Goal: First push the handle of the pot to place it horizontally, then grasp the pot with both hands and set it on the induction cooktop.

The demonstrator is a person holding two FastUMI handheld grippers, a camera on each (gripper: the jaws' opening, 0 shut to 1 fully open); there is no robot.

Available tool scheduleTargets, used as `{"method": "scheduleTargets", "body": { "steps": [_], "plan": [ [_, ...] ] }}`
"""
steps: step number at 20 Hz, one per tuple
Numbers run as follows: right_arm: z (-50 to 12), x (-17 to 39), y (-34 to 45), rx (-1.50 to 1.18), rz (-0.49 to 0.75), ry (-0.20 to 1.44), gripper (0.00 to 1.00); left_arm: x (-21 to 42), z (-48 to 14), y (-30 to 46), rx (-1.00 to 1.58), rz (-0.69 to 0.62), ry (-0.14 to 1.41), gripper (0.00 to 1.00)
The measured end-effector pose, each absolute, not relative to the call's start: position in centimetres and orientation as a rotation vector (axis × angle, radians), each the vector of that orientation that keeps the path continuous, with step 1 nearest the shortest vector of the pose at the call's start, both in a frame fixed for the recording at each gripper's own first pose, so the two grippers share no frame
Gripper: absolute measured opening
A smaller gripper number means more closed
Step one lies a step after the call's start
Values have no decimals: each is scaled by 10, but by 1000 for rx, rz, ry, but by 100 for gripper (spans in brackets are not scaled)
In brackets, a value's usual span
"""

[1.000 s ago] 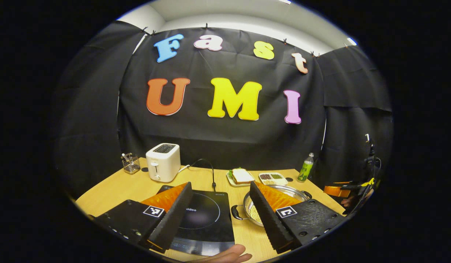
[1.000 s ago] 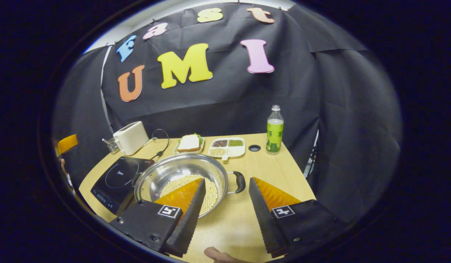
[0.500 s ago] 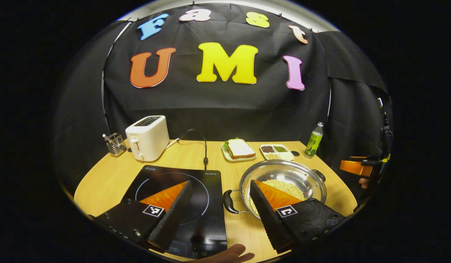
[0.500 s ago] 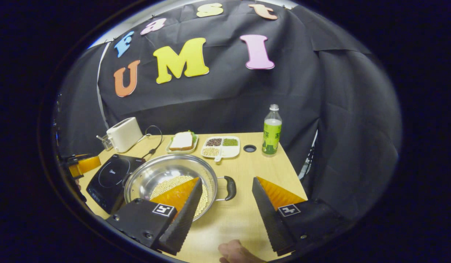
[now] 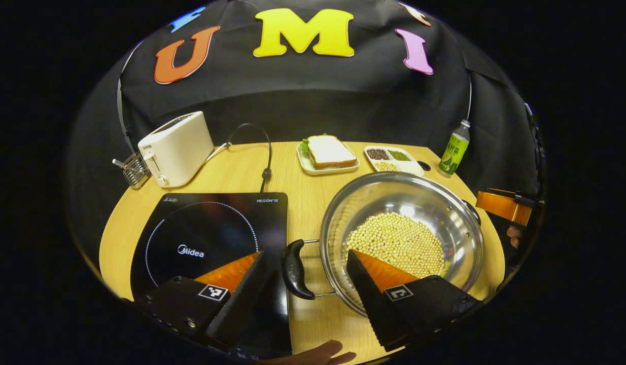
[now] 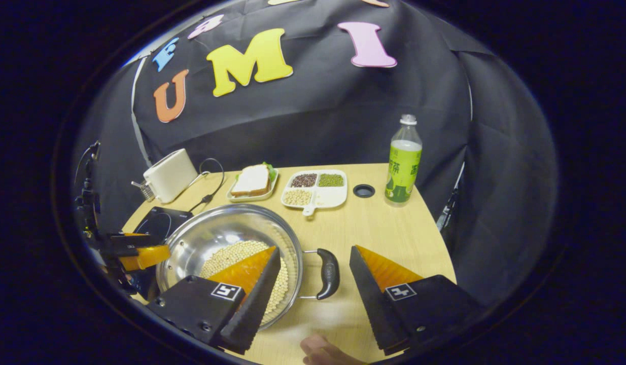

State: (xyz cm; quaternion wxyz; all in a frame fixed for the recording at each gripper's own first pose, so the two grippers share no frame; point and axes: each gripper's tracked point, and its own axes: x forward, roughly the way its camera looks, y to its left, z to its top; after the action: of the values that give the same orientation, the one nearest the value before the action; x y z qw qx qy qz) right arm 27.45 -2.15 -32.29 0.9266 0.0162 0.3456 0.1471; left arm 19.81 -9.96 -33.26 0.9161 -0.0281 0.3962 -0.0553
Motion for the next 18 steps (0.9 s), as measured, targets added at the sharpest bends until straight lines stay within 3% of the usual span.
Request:
{"method": "scheduleTargets", "body": {
  "steps": [2,4,7,9,10,13,14,15,16,18],
  "plan": [
    [-337,278,-23,15,314,742,88,202,-339,-101,-61,-99,855,100],
    [-345,285,-22,12,317,747,88,207,-341,-98,-57,-78,862,92],
    [-358,288,-22,20,324,770,88,209,-345,-103,-82,-73,891,89],
    [-363,286,-18,36,332,793,87,208,-345,-104,-73,-65,895,96],
    [-365,285,-17,40,335,805,87,209,-346,-103,-59,-57,897,81],
    [-371,278,-20,56,324,839,85,208,-349,-99,-6,-38,912,75],
    [-372,276,-19,64,335,849,75,209,-349,-100,-6,-40,916,80],
    [-375,273,-16,80,342,862,75,209,-349,-100,-16,-46,923,66],
    [-375,274,-17,92,335,858,68,209,-347,-99,-28,-47,930,66],
    [-375,273,-17,103,311,866,66,208,-347,-101,-47,-44,935,63]
  ]
}}
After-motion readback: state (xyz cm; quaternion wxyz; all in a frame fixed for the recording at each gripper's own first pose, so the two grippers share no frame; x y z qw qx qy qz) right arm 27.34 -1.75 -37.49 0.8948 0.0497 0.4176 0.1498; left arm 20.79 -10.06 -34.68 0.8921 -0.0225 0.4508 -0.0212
